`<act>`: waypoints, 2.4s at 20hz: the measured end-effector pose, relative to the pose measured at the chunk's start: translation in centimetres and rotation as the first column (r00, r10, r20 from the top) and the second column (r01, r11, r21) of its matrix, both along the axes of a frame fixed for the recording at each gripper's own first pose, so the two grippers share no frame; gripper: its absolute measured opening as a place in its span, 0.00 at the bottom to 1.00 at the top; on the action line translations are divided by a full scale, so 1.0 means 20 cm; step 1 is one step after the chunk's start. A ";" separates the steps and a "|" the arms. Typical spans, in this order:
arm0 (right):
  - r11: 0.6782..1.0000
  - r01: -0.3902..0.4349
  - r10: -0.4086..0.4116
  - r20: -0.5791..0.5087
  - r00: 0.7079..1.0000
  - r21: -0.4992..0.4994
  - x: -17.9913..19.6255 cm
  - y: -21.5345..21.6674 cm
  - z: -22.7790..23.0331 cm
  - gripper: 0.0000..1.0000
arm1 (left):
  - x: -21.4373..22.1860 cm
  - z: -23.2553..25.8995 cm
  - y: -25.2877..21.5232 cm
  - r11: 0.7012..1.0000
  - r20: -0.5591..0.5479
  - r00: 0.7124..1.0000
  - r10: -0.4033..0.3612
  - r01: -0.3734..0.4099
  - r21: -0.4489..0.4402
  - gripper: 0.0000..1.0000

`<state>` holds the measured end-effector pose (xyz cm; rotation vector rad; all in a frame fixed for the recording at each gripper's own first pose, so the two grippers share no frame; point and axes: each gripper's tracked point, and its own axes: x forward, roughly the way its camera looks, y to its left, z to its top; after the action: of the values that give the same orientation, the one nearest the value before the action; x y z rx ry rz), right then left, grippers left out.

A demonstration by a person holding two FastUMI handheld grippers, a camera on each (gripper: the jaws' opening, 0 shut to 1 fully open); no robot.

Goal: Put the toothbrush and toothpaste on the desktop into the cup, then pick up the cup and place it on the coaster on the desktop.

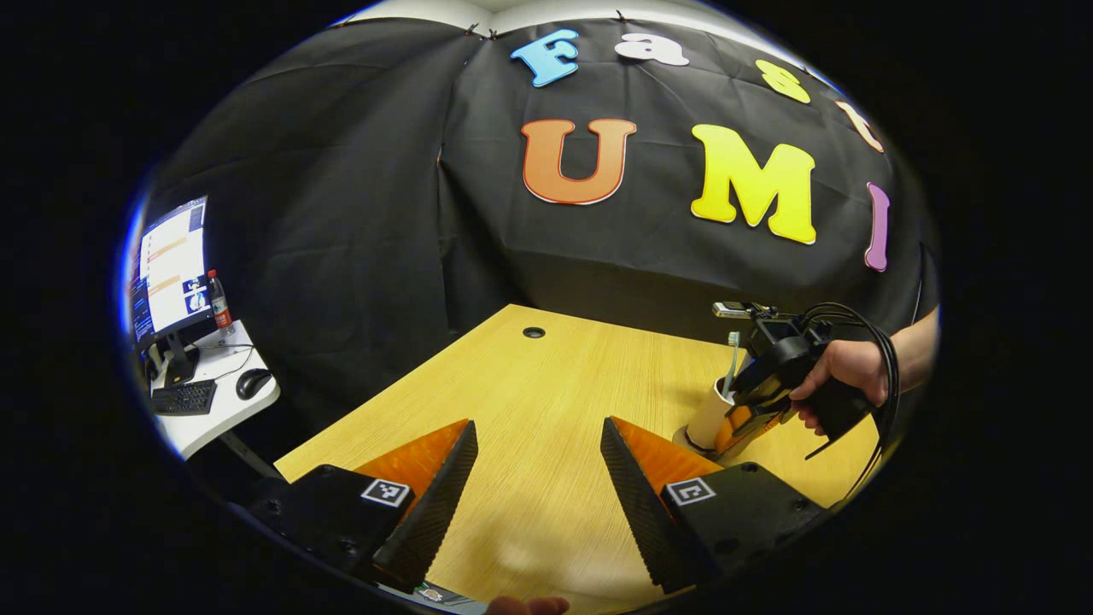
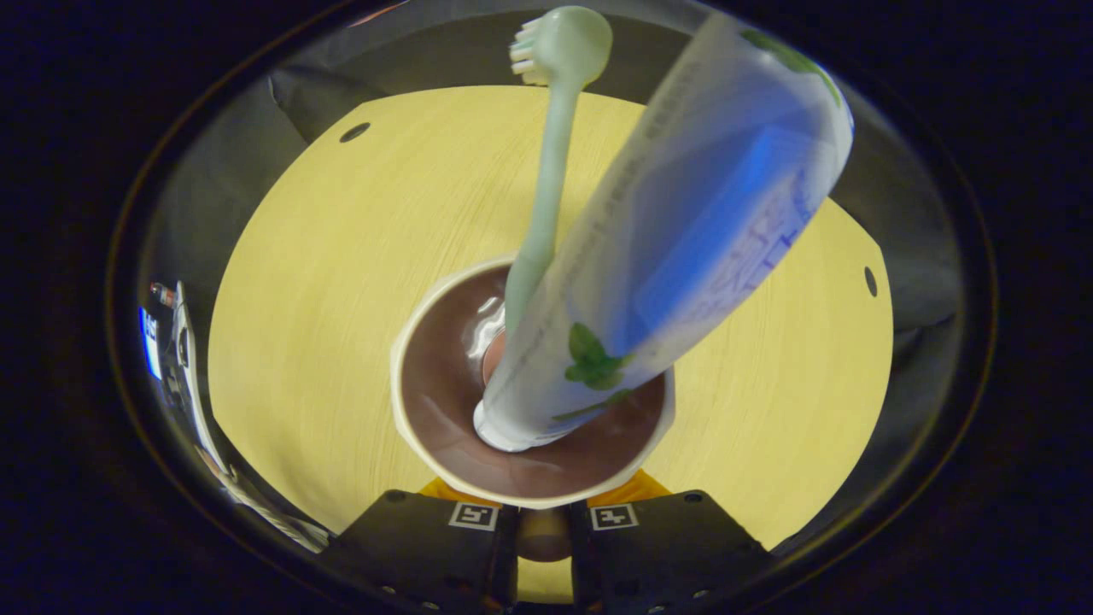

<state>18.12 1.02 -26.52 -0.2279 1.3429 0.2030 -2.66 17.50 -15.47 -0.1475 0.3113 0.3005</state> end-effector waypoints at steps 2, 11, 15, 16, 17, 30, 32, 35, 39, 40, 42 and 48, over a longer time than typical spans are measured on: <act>1.000 -0.005 0.005 -0.010 1.000 -0.007 0.00 -0.01 0.01 0.24 | 0.00 0.00 0.00 1.000 0.001 1.000 -0.003 0.003 0.000 0.93; 1.000 0.003 -0.004 0.005 1.000 0.027 0.01 0.03 0.07 0.63 | 0.01 0.02 -0.04 1.000 -0.003 1.000 -0.029 0.029 -0.001 0.93; 0.996 0.032 -0.036 0.038 0.999 0.086 -0.05 0.02 0.19 0.99 | 0.05 0.06 -0.11 0.997 0.004 0.997 -0.082 0.082 -0.001 0.93; 0.994 0.038 -0.043 0.047 0.998 0.103 -0.08 0.01 0.23 0.98 | 0.07 0.08 -0.13 0.995 0.009 0.995 -0.096 0.096 -0.001 0.93; 0.992 0.042 -0.049 0.062 0.997 0.118 -0.11 -0.02 0.29 0.97 | 0.09 0.09 -0.17 0.993 0.015 0.993 -0.114 0.114 -0.001 0.93; 0.947 0.097 -0.297 0.720 0.627 0.307 -0.22 -0.90 1.43 0.96 | 0.40 0.73 -0.83 0.928 0.204 0.906 -0.372 0.363 0.083 0.93; 0.959 0.080 -0.274 0.826 0.493 0.270 -0.27 -0.97 1.56 0.93 | 0.41 0.80 -0.91 0.926 0.227 0.898 -0.377 0.370 0.072 0.92; 0.962 0.067 -0.272 0.902 0.335 0.265 -0.33 -1.00 1.66 0.96 | 0.38 0.94 -0.96 0.933 0.269 0.894 -0.359 0.354 0.067 0.92; 0.958 0.065 -0.288 0.931 0.224 0.280 -0.40 -1.01 1.73 0.94 | 0.32 1.05 -1.01 0.938 0.316 0.883 -0.346 0.334 0.094 0.92; 0.960 0.060 -0.280 0.935 0.217 0.274 -0.41 -1.01 1.75 0.94 | 0.31 1.07 -1.01 0.937 0.328 0.878 -0.350 0.333 0.107 0.92; 0.964 0.043 -0.265 0.942 0.207 0.262 -0.43 -1.01 1.79 0.96 | 0.29 1.10 -1.03 0.935 0.345 0.869 -0.354 0.334 0.120 0.92; 0.967 0.006 -0.254 0.953 0.168 0.256 -0.49 -0.99 1.87 0.96 | 0.27 1.12 -1.00 0.943 0.349 0.876 -0.332 0.306 0.129 0.92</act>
<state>8.34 -18.87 10.83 -0.0235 -0.0482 -0.0045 2.77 -2.48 6.83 -0.0782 -0.0502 -0.0490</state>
